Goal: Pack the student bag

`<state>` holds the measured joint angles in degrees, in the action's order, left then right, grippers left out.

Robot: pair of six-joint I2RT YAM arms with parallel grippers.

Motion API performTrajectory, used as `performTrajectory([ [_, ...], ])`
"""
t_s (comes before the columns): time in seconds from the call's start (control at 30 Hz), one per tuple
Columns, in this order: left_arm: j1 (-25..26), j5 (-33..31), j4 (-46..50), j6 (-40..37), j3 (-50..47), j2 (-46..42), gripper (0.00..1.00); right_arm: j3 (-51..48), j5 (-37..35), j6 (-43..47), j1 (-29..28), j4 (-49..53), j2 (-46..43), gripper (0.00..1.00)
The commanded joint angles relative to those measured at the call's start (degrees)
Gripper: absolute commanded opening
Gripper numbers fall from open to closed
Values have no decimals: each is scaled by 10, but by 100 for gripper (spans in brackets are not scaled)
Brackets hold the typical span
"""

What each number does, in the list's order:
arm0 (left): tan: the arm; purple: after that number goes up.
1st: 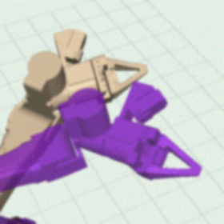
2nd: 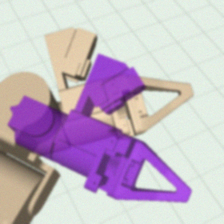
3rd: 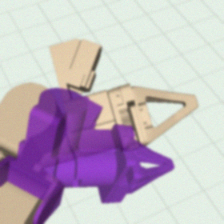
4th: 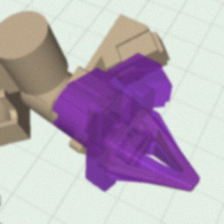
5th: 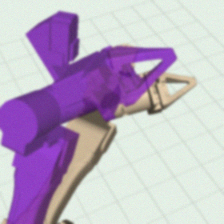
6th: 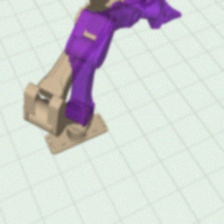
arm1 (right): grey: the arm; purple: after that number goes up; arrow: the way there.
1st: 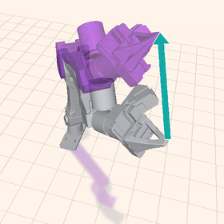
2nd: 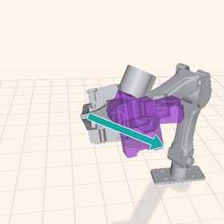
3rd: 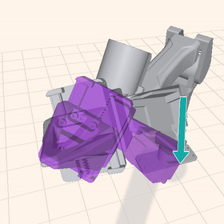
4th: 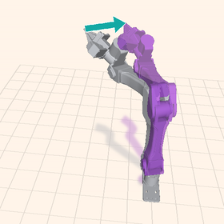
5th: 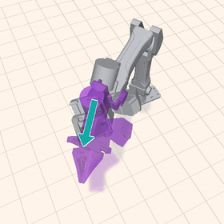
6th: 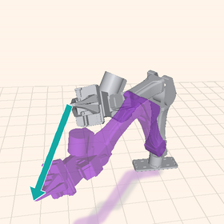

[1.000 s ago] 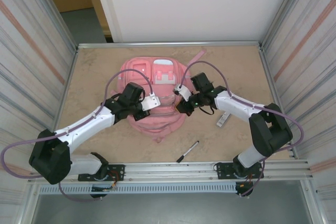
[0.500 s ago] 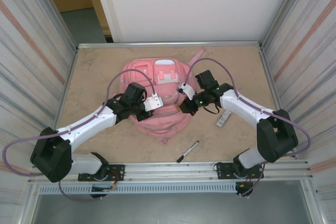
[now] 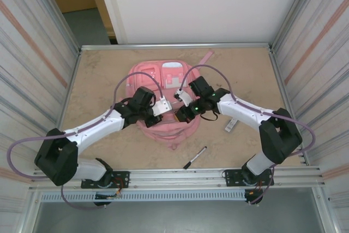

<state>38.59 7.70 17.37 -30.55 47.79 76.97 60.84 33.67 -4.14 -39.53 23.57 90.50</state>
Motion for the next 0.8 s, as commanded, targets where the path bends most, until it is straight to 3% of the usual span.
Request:
performTrajectory([
  [0.0,11,30,-60,36,24,1,0,10,-10,-82,-21,-60,26,0],
  [0.03,11,10,-65,51,24,-1,1,8,-17,-98,-23,-68,32,0],
  [0.1,8,-20,-68,86,22,-9,20,1,-27,-117,-30,-78,32,6],
  [0.17,1,-15,-61,109,17,-25,28,-26,-38,-121,-37,-99,13,11],
  [0.27,-2,-11,-41,170,11,-60,41,-57,-63,-135,-39,-110,-34,31],
  [0.33,-3,-19,-29,222,6,-90,48,-76,-98,-154,-40,-107,-73,37],
  [0.47,-3,-53,0,407,-4,-143,56,-122,-194,-214,-39,-105,-164,47],
  [0.6,5,-43,28,580,-13,-165,51,-122,-296,-283,-37,-61,-223,49],
  [0.63,14,-41,28,620,-17,-162,51,-119,-324,-301,-31,-49,-231,55],
  [0.67,24,-40,23,643,-21,-157,51,-115,-345,-322,-25,-36,-236,61],
  [0.77,92,-105,26,680,-11,-118,51,-109,-362,-391,25,-3,-242,62],
])
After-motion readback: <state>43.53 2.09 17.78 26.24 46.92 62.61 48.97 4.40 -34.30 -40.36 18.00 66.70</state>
